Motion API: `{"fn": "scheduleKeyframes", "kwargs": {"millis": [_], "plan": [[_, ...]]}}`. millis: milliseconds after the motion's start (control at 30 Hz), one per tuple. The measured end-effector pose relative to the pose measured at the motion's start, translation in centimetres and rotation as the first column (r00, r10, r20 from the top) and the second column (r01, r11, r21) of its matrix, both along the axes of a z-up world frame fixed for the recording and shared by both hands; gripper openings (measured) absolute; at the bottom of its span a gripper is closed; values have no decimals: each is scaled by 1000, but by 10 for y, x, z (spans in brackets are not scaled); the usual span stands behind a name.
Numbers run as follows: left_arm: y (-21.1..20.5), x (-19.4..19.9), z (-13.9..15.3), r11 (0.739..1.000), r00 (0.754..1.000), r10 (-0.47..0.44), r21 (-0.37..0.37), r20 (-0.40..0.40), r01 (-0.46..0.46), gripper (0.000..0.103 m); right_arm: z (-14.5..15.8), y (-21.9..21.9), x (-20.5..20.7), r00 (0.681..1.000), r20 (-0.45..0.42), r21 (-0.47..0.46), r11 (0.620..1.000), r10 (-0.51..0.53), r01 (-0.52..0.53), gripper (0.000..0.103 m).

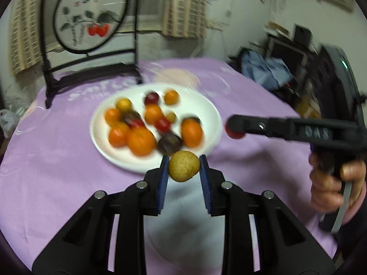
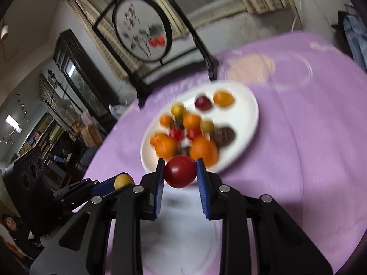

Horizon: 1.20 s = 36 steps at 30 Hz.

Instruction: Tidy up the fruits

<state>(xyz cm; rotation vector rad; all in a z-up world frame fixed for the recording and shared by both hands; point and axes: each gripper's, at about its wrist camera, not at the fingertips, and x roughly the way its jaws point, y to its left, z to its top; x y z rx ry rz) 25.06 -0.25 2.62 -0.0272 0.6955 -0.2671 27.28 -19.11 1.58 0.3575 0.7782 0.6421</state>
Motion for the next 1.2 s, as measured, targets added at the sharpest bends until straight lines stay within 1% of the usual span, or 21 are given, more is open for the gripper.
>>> {"fn": "scheduleKeyframes", "kwargs": {"millis": [67,133,200,267,367,433,567,600,667,700,733,767,800,833,900,933,1000,1033,1067,1133,1200], "plan": [[10,20,8,998,999,43,-42,1,-43,27,5,6,15,1000,19,14,1000,-17,17,28],[17,40,10,995,997,73,-72,-9,-73,27,5,14,32,998,49,3,999,-48,48,28],[22,56,8,990,993,113,-77,-15,-114,27,1,20,48,995,64,-20,997,-72,73,28],[27,76,2,985,987,157,-60,-32,-159,27,-8,27,63,995,47,-40,996,-83,85,28],[33,100,-11,979,978,197,-41,-69,-200,27,-25,36,83,997,8,-74,994,-77,77,28],[35,109,-18,977,974,209,-35,-92,-213,27,-32,42,90,998,5,-101,992,-70,70,28],[38,118,-24,973,968,229,-4,-103,-230,27,-35,47,96,998,14,-122,991,-54,55,32],[38,118,-24,971,966,238,4,-100,-239,30,-36,48,97,999,15,-124,991,-47,49,33],[39,116,-21,963,959,269,18,-89,-269,71,-34,48,96,999,16,-138,989,-49,51,35],[41,114,-17,959,956,282,12,-77,-282,76,-31,47,94,998,23,-146,988,-54,56,37],[43,110,-9,956,955,292,-1,-55,-293,79,-27,47,92,998,33,-154,986,-59,63,54],[43,107,-3,958,957,287,-6,-46,-288,81,-21,44,89,996,54,-156,985,-68,76,63],[43,103,4,960,959,281,-6,-35,-282,83,-15,42,84,994,76,-150,985,-73,83,63],[44,96,15,958,958,288,-1,-12,-288,89,-7,39,78,993,93,-148,986,-67,81,63],[43,80,29,952,951,306,5,35,-307,94,0,35,69,994,96,-148,987,-53,67,65],[43,74,33,951,951,307,7,46,-308,97,3,30,61,995,88,-148,987,-48,60,68],[40,54,39,957,956,289,20,58,-290,99,3,25,49,996,75,-157,986,-40,52,77],[40,45,38,959,958,280,28,58,-282,101,2,22,37,997,70,-174,984,-34,45,91],[40,35,36,961,960,272,36,59,-274,101,1,20,28,997,74,-188,981,-31,45,102],[40,13,24,963,964,260,59,54,-263,101,-2,14,0,993,118,-215,975,-29,54,102],[39,-4,10,963,967,252,95,27,-254,101,-7,12,-22,990,143,-250,967,-5,41,102]]}}
